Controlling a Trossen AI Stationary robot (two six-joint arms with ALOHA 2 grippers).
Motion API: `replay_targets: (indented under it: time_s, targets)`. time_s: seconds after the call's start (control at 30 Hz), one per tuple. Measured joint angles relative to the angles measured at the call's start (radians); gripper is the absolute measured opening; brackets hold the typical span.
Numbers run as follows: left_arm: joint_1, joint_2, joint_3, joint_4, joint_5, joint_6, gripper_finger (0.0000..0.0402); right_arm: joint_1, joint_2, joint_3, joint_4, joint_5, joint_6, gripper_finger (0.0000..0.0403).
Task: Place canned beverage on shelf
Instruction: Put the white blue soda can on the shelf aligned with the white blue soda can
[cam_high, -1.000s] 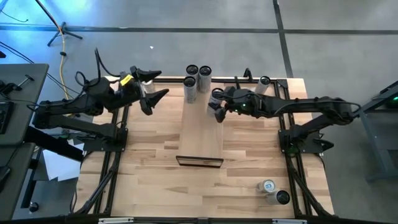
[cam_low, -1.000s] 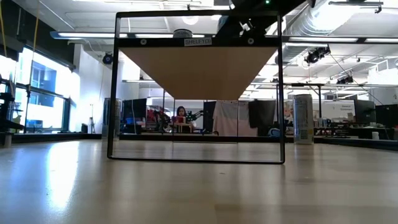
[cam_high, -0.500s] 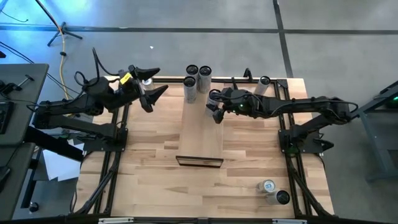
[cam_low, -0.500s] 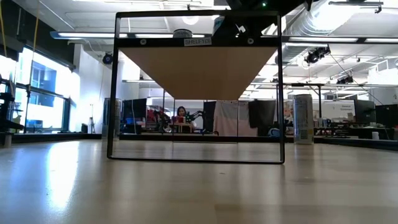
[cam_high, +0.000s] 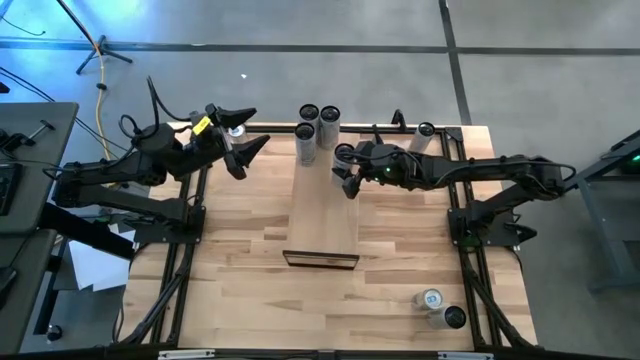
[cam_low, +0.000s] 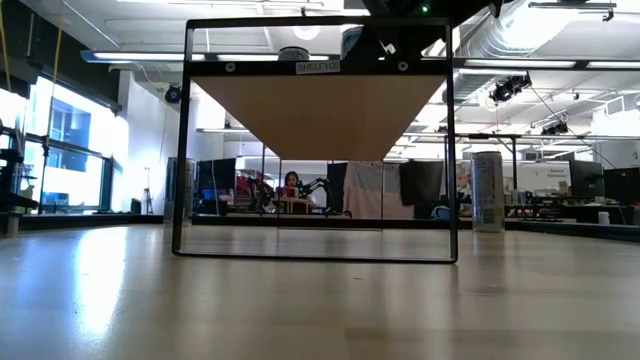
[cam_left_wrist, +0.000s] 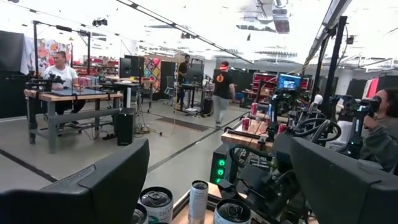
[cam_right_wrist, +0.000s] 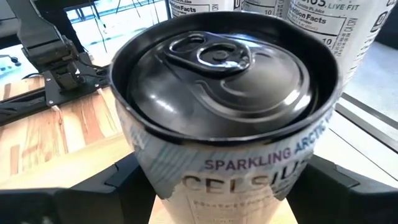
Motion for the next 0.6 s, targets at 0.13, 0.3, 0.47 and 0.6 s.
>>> replay_targets:
  time_s: [0.13,0.3,0.47,0.6]
  targets:
    - [0.0,0.0,0.0,0.0,0.0,0.0,0.0356,0.0,0.0,0.0,0.0,-0.029,-0.007,0.0283]
    - [-0.001,0.0,0.0,0.0,0.0,-0.008,0.0356,0.0,0.0,-0.001,0.0,-0.051,-0.004,0.0283]
    - [-0.001,0.0,0.0,-0.001,0.016,-0.007,0.0356,0.0,0.0,-0.001,0.002,-0.052,-0.002,0.0285]
    - [-0.001,0.0,0.0,-0.001,0.019,-0.007,0.0356,0.0,0.001,-0.002,0.002,-0.053,-0.006,0.0299]
